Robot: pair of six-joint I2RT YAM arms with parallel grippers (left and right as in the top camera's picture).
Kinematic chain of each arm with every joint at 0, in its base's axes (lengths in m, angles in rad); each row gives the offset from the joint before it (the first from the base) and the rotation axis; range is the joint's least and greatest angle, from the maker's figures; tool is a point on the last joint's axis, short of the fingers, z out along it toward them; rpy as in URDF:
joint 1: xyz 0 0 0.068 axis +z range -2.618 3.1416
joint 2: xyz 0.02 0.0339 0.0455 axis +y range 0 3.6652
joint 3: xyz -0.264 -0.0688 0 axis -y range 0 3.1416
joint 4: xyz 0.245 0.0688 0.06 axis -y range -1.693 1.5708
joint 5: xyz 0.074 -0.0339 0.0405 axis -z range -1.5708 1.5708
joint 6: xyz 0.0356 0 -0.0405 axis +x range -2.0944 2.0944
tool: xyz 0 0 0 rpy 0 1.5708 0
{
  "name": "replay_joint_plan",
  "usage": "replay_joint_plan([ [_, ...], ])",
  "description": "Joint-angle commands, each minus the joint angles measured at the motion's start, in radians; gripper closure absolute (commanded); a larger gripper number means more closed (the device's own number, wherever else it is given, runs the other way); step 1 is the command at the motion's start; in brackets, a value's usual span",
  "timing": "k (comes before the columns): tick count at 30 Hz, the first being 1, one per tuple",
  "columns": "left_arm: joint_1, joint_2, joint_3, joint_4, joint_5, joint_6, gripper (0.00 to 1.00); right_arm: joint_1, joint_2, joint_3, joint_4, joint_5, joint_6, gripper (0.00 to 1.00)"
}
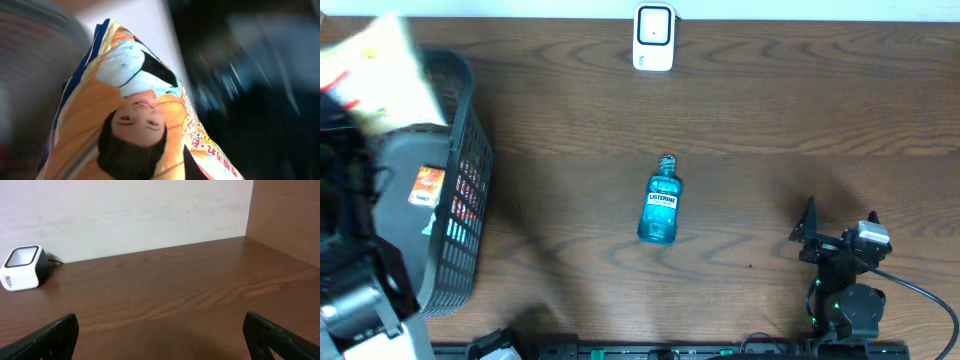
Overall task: Scan the item barcode
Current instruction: 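Lift the snack packet out and carry it toward the scanner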
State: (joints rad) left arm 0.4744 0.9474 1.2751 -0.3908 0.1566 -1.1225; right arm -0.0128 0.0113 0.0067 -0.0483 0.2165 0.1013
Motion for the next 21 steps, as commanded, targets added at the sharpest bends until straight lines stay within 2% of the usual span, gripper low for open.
replay_joint_plan([
  [1, -0.197, 0.023, 0.022, 0.019, 0.255, 0.235, 0.93, -0.005, -0.005, -0.001, -0.005, 0.002, -0.01, 0.01],
  [7, -0.589, 0.172, 0.021, 0.018, 0.254, 0.627, 0.93, -0.005, -0.005, -0.001, -0.005, 0.002, -0.01, 0.01],
  [10, -0.744, 0.284, 0.021, 0.021, 0.251, 0.752, 0.92, -0.005, -0.005, -0.001, -0.005, 0.002, -0.01, 0.01],
  [15, -0.915, 0.508, 0.021, 0.093, 0.252, 0.799, 0.92, -0.005, -0.005, -0.001, -0.005, 0.002, -0.01, 0.01],
  [21, -1.028, 0.743, 0.021, 0.181, 0.252, 0.912, 0.92, -0.005, -0.005, -0.001, -0.005, 0.002, -0.01, 0.01],
])
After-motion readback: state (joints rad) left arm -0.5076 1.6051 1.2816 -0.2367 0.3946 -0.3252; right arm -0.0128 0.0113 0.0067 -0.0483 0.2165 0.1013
